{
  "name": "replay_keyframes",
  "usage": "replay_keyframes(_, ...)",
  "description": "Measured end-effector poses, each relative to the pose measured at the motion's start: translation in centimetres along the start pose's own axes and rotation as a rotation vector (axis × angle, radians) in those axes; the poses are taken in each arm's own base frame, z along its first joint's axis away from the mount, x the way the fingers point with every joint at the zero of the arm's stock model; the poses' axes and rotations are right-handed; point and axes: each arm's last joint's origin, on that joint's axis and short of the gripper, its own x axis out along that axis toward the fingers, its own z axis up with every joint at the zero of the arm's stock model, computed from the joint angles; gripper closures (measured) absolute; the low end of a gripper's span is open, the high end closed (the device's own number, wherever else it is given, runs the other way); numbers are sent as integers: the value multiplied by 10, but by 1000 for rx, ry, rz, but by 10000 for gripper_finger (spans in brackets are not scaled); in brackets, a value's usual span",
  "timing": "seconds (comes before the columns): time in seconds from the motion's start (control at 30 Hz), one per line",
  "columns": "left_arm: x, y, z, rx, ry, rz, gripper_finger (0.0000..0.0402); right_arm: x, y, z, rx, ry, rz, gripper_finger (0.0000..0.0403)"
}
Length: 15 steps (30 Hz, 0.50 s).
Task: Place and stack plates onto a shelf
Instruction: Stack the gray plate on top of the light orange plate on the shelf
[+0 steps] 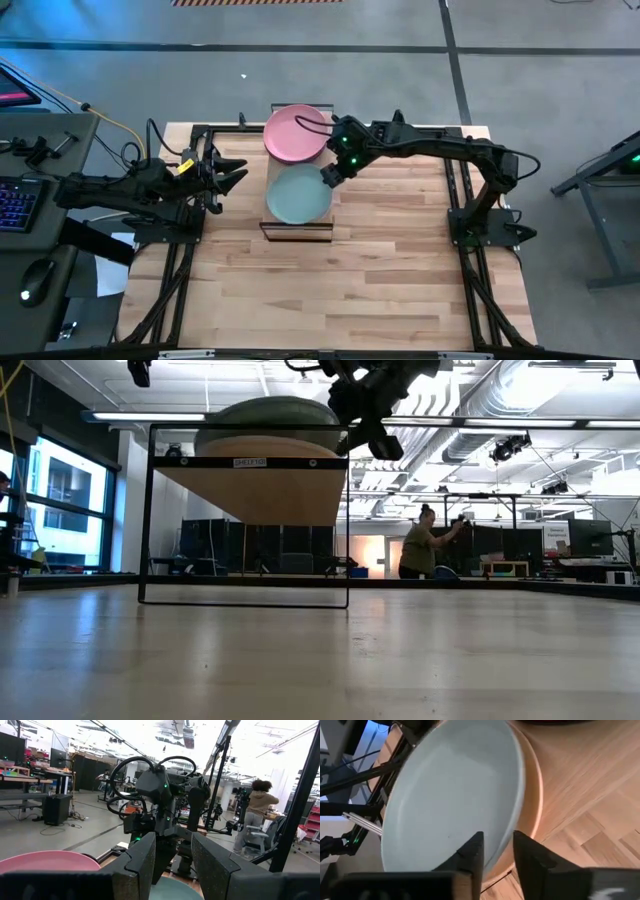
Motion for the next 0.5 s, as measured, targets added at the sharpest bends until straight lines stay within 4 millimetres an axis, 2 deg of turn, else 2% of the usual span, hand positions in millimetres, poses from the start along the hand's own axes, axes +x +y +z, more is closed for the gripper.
replay_keyframes(0.23, 0, 0, 0, 0, 0, 0, 284, -10, 0, 5, -67, 4, 17, 260)
replay_keyframes(0.5, 0, 0, 0, -1, 0, 0, 284, -34, 4, 8, -189, 36, -21, 242)
